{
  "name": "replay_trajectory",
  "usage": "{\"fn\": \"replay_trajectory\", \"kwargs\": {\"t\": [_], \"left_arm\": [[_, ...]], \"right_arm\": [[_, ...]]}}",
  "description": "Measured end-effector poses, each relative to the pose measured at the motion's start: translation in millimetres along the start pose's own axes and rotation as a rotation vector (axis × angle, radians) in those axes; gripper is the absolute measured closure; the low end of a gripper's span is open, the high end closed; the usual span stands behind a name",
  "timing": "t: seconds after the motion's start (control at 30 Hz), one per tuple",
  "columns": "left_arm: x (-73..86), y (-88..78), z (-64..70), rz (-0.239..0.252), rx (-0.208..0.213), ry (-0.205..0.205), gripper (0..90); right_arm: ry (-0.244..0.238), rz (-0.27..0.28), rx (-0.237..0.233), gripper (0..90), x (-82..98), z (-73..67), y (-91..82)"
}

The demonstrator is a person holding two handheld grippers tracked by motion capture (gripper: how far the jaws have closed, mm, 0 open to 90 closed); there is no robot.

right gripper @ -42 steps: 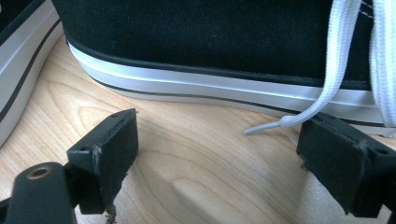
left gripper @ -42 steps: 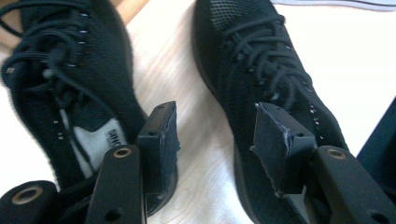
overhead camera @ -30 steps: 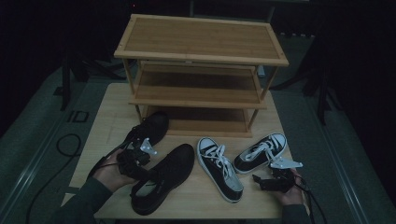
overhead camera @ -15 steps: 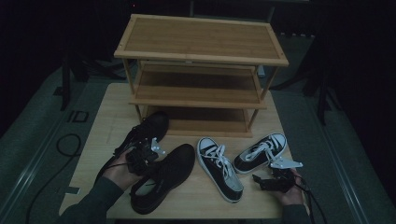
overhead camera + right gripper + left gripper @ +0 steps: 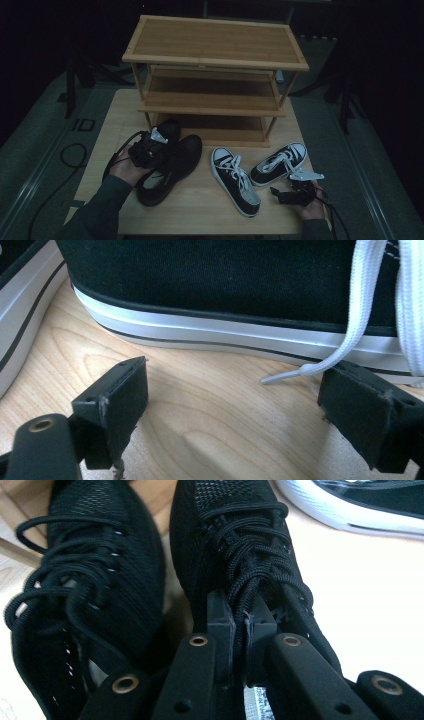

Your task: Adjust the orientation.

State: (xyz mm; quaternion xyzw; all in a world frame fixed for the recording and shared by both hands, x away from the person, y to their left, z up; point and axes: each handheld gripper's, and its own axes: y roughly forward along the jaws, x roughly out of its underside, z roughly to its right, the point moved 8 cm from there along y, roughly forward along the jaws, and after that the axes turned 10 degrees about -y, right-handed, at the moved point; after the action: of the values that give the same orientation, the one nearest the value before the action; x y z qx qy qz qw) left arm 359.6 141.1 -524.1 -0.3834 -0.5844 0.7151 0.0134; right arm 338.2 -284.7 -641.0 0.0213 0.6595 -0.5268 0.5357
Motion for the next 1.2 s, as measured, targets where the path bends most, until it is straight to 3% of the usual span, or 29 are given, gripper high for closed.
{"fn": "replay_trajectory", "kwargs": {"t": [0.2,0.37,0.6,0.7,0.83,1.2], "left_arm": [[-3.0,15.3,-8.3,0.007,0.017,-0.039,85.6],[-7.2,17.1,-11.6,0.045,-0.009,-0.044,85.6],[-4.5,21.2,-15.8,0.030,-0.006,-0.049,84.0],[-1.5,19.5,-15.5,0.005,-0.041,-0.034,72.6],[0.3,11.5,-16.5,0.003,-0.047,-0.040,60.9],[8.7,-9.9,-21.1,0.015,-0.098,-0.011,49.3]], "right_arm": [[0.003,0.001,-0.002,12.4,0.0,0.1,-0.1],[0.002,0.001,-0.001,12.4,0.0,0.1,-0.1],[0.002,0.000,-0.001,12.4,0.0,0.0,-0.1],[0.001,0.001,-0.001,12.4,0.0,0.0,-0.1],[0.002,0.001,-0.001,12.4,0.0,0.0,-0.1],[0.000,0.000,0.000,12.4,0.0,0.0,0.0]]}}
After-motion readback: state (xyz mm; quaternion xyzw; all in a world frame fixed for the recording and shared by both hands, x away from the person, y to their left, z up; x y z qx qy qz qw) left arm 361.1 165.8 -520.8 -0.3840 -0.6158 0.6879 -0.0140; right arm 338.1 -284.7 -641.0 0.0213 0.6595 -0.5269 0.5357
